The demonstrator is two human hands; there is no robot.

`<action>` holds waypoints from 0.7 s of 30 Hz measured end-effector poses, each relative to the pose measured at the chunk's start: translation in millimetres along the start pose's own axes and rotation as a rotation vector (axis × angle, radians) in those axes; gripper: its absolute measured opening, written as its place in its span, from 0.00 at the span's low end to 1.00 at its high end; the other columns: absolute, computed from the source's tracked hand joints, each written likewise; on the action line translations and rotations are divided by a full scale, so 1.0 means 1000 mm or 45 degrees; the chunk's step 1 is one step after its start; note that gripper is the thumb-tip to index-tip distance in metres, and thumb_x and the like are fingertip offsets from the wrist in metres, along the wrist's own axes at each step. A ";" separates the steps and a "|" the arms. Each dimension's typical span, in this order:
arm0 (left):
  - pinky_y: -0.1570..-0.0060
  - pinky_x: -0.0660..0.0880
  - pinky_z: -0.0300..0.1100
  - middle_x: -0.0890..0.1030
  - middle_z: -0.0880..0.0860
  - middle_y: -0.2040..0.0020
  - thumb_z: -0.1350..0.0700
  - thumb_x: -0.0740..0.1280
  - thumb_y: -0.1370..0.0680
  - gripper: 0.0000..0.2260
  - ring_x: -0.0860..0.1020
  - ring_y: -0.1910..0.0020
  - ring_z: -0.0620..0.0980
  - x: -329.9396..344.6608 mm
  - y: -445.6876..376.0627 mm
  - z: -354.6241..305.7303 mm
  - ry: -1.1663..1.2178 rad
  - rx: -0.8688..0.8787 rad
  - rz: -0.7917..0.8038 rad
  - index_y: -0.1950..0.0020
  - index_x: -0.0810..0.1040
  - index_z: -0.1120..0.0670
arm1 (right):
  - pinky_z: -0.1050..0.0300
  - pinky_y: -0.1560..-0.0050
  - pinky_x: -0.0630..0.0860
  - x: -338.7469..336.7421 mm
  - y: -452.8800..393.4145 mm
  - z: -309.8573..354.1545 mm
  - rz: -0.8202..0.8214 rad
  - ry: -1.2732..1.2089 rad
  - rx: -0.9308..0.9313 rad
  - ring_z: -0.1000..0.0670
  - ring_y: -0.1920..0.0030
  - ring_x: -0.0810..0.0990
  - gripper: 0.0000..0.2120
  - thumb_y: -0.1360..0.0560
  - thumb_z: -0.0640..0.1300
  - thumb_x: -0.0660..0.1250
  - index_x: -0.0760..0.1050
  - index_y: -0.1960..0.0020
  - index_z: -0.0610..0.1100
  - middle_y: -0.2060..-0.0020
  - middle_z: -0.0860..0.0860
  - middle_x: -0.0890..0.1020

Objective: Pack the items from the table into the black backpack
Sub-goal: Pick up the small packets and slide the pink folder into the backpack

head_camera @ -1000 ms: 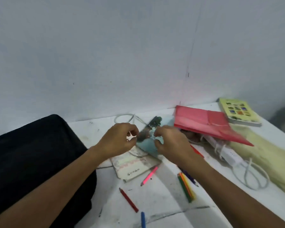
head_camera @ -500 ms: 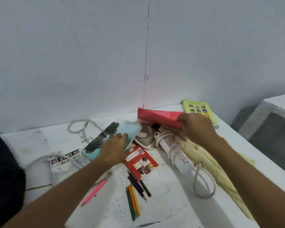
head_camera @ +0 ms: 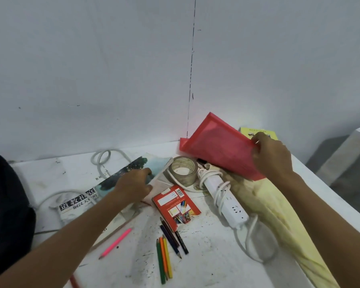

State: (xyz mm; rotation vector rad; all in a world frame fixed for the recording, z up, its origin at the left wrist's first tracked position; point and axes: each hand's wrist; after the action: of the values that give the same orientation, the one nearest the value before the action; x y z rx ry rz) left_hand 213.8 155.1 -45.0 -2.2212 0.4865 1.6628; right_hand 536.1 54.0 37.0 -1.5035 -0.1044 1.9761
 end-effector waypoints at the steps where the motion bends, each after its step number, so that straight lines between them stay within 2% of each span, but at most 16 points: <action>1: 0.45 0.76 0.46 0.78 0.53 0.38 0.52 0.69 0.25 0.23 0.77 0.44 0.51 0.001 0.001 -0.007 0.024 0.009 -0.026 0.31 0.70 0.53 | 0.48 0.59 0.74 0.002 0.000 -0.001 0.048 -0.059 -0.043 0.37 0.57 0.78 0.12 0.28 0.35 0.60 0.74 0.47 0.43 0.59 0.42 0.82; 2: 0.40 0.73 0.49 0.75 0.54 0.34 0.51 0.70 0.26 0.27 0.73 0.37 0.53 0.001 0.002 -0.015 0.061 0.060 -0.071 0.29 0.68 0.53 | 0.49 0.61 0.73 0.003 0.002 -0.001 0.109 -0.101 -0.093 0.38 0.58 0.77 0.10 0.29 0.35 0.61 0.73 0.48 0.43 0.60 0.42 0.82; 4: 0.31 0.64 0.51 0.69 0.54 0.28 0.48 0.70 0.27 0.29 0.64 0.29 0.54 0.007 0.001 -0.036 0.046 0.306 -0.139 0.27 0.67 0.52 | 0.52 0.64 0.70 0.008 0.006 0.001 0.243 -0.070 -0.168 0.41 0.61 0.76 0.08 0.28 0.37 0.63 0.71 0.49 0.44 0.60 0.43 0.81; 6: 0.25 0.50 0.56 0.60 0.53 0.23 0.42 0.67 0.26 0.32 0.53 0.23 0.54 0.022 0.001 -0.056 -0.133 0.621 -0.084 0.25 0.63 0.49 | 0.55 0.63 0.69 0.015 0.012 0.004 0.403 -0.012 -0.211 0.44 0.60 0.76 0.07 0.26 0.44 0.66 0.72 0.49 0.45 0.57 0.45 0.82; 7: 0.26 0.43 0.60 0.52 0.52 0.21 0.37 0.65 0.26 0.35 0.45 0.22 0.55 0.030 0.002 -0.062 -0.237 0.718 -0.005 0.23 0.59 0.47 | 0.56 0.62 0.71 0.019 0.016 0.005 0.500 -0.010 -0.220 0.46 0.60 0.77 0.10 0.26 0.50 0.68 0.73 0.49 0.47 0.56 0.47 0.82; 9: 0.29 0.36 0.67 0.38 0.51 0.22 0.30 0.60 0.27 0.40 0.34 0.24 0.57 0.045 0.004 -0.063 -0.406 0.725 0.197 0.22 0.48 0.45 | 0.56 0.59 0.75 0.029 0.028 0.008 0.689 0.017 -0.230 0.50 0.57 0.78 0.20 0.29 0.62 0.68 0.73 0.46 0.49 0.53 0.52 0.81; 12: 0.32 0.32 0.66 0.30 0.51 0.26 0.28 0.61 0.30 0.45 0.29 0.27 0.59 0.049 0.006 -0.053 -0.458 0.674 0.306 0.22 0.43 0.45 | 0.54 0.52 0.77 0.042 0.041 0.009 0.712 0.117 -0.285 0.51 0.51 0.77 0.30 0.35 0.69 0.68 0.71 0.42 0.51 0.50 0.55 0.76; 14: 0.32 0.30 0.63 0.32 0.52 0.25 0.28 0.61 0.31 0.46 0.29 0.28 0.59 0.047 0.006 -0.047 -0.506 0.693 0.306 0.21 0.46 0.46 | 0.54 0.51 0.77 0.043 0.039 0.009 0.725 0.102 -0.258 0.51 0.52 0.77 0.29 0.35 0.67 0.69 0.71 0.42 0.51 0.50 0.55 0.77; 16: 0.29 0.35 0.62 0.35 0.53 0.23 0.27 0.61 0.32 0.44 0.31 0.26 0.59 0.044 0.006 -0.042 -0.474 0.740 0.291 0.22 0.53 0.46 | 0.55 0.54 0.77 0.041 0.033 0.013 0.759 0.081 -0.207 0.51 0.55 0.78 0.23 0.33 0.64 0.69 0.72 0.46 0.50 0.53 0.53 0.78; 17: 0.27 0.38 0.60 0.37 0.53 0.23 0.29 0.62 0.32 0.43 0.35 0.24 0.58 0.040 0.007 -0.041 -0.364 0.777 0.259 0.23 0.58 0.47 | 0.55 0.55 0.77 0.039 0.030 0.016 0.761 0.102 -0.190 0.50 0.56 0.78 0.21 0.32 0.62 0.69 0.73 0.47 0.49 0.54 0.52 0.79; 19: 0.26 0.51 0.52 0.50 0.50 0.22 0.35 0.67 0.31 0.36 0.47 0.22 0.52 0.027 0.015 -0.038 -0.008 0.803 0.150 0.28 0.69 0.52 | 0.55 0.54 0.76 0.038 0.029 0.025 0.800 0.189 -0.230 0.50 0.55 0.78 0.21 0.33 0.59 0.71 0.73 0.46 0.49 0.54 0.51 0.79; 21: 0.30 0.65 0.46 0.67 0.51 0.26 0.45 0.72 0.27 0.24 0.63 0.27 0.49 0.008 0.024 -0.028 0.229 0.765 0.024 0.34 0.76 0.55 | 0.56 0.53 0.74 0.032 0.029 0.036 0.898 0.259 -0.324 0.50 0.52 0.76 0.26 0.33 0.58 0.73 0.71 0.40 0.50 0.50 0.51 0.78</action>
State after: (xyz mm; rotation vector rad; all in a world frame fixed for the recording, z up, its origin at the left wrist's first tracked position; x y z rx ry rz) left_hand 229.1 120.3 -46.3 -1.9111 0.9157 1.1231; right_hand 486.6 59.6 9.9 -2.1057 0.3155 2.3848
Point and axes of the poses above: each hand's wrist, its own y-axis away from the middle knuckle, its own x-axis out of the palm, z = x × y
